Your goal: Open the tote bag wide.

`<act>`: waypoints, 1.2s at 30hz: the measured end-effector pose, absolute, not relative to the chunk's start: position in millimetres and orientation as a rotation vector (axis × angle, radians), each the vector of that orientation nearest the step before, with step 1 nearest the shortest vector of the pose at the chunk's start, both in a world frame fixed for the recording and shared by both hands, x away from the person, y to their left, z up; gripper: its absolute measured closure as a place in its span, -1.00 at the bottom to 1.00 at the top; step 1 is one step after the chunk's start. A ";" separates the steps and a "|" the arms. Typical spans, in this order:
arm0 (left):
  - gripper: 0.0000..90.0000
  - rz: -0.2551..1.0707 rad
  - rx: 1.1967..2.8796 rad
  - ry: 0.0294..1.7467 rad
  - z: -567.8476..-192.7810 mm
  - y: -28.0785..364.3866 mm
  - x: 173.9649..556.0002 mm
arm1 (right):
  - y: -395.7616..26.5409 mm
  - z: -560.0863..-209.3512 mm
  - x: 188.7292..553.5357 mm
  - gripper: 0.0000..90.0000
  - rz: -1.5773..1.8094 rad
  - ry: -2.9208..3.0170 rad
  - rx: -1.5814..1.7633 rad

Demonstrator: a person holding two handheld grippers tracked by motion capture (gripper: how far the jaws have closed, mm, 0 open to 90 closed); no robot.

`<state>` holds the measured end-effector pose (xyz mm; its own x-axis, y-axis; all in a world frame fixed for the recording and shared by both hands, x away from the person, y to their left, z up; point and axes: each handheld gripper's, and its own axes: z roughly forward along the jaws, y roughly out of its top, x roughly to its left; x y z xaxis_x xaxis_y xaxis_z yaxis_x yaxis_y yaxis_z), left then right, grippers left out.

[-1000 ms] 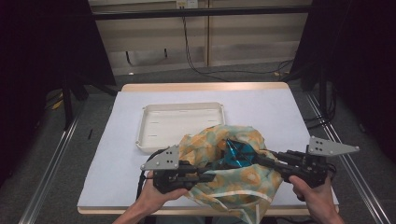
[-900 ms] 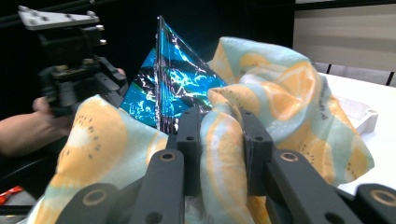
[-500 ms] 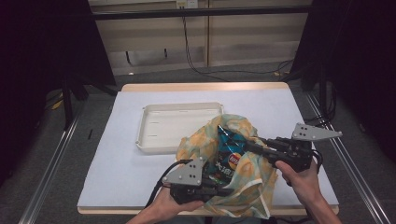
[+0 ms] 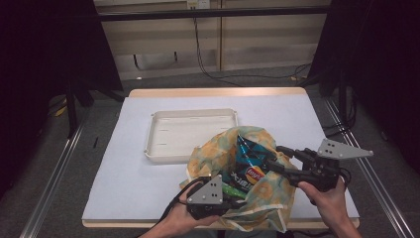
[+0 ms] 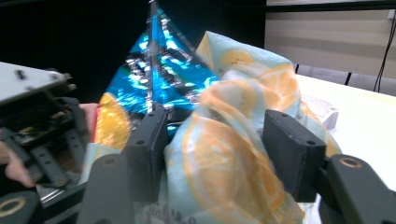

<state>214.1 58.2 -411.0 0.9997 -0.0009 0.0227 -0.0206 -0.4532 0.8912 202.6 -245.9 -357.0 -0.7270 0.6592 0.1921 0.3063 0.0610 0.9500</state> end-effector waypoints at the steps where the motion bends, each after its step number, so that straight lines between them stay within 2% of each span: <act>1: 1.00 0.013 2.044 -0.008 -413.9 57.8 216.2 | -246.6 -357.0 200.6 -0.09 1.716 2.050 0.970; 5: 1.00 -0.023 2.039 0.040 -423.0 58.4 223.3 | -252.1 -357.2 190.8 -0.10 1.726 2.039 0.979; 17: 0.99 -0.021 2.067 0.066 -433.9 65.3 230.4 | -271.4 -370.8 169.7 -0.08 1.741 2.020 1.002; 20: 0.99 -0.025 2.072 0.098 -435.8 67.1 231.5 | -269.0 -375.7 172.2 0.01 1.742 2.025 1.000; 33: 0.95 -0.046 2.104 0.147 -445.8 87.8 238.1 | -241.2 -380.8 202.1 0.08 1.737 2.058 0.971; 36: 0.82 -0.100 2.045 0.189 -443.2 93.6 238.4 | -236.8 -380.2 207.4 0.08 1.741 2.067 0.965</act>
